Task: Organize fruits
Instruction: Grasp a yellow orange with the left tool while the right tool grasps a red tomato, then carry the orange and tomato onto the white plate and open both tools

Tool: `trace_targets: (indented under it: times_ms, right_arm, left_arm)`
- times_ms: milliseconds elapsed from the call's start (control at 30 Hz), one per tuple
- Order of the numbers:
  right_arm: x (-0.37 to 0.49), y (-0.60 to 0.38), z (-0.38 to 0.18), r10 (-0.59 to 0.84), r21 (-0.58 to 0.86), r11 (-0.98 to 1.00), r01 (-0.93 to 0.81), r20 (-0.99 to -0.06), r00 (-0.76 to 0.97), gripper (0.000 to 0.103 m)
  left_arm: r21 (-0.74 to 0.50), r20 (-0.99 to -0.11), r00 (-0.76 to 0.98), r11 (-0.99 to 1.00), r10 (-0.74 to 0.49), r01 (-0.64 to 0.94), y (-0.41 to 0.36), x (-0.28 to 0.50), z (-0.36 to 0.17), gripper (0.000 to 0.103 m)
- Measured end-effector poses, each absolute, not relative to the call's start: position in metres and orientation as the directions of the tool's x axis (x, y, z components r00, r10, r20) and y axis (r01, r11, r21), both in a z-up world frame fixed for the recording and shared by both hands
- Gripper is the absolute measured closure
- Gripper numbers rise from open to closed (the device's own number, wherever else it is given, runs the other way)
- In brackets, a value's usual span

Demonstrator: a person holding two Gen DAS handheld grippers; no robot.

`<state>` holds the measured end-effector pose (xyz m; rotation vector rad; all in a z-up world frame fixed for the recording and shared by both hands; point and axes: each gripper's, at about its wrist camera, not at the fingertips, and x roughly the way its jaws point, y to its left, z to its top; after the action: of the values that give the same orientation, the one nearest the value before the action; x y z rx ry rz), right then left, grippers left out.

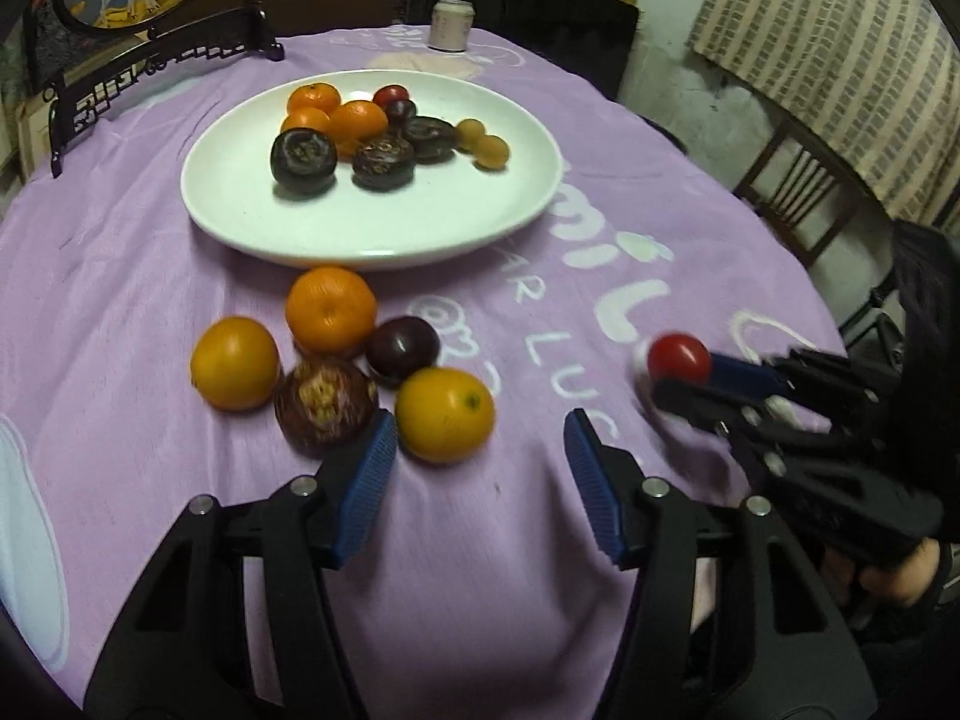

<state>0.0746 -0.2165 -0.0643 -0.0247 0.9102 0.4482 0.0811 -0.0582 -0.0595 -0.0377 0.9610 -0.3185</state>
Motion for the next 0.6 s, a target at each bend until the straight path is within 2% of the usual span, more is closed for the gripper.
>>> trace_targets:
  times_ms: [67,133,167,600]
  right_arm:
    - [0.074,-0.215,-0.066,0.376,0.173,0.902,-0.396,-0.768,0.519,0.074]
    - [0.075,-0.213,-0.069,0.379,0.179,0.900,-0.398,-0.772,0.510,0.074]
    - [0.077,-0.211,-0.070,0.378,0.179,0.900,-0.397,-0.774,0.508,0.074]
    - [0.080,-0.195,-0.062,0.369,0.158,0.899,-0.409,-0.776,0.512,0.074]
  left_arm:
    - [-0.170,-0.809,0.522,0.958,-0.270,0.231,-0.059,0.089,-0.064,0.045]
    - [-0.172,-0.823,0.502,0.959,-0.265,0.224,-0.060,0.093,-0.071,0.065]
    - [-0.159,-0.817,0.517,0.961,-0.257,0.228,-0.061,0.092,-0.070,0.067]
    - [-0.246,-0.775,0.537,0.942,-0.333,0.230,-0.031,0.066,-0.056,0.067]
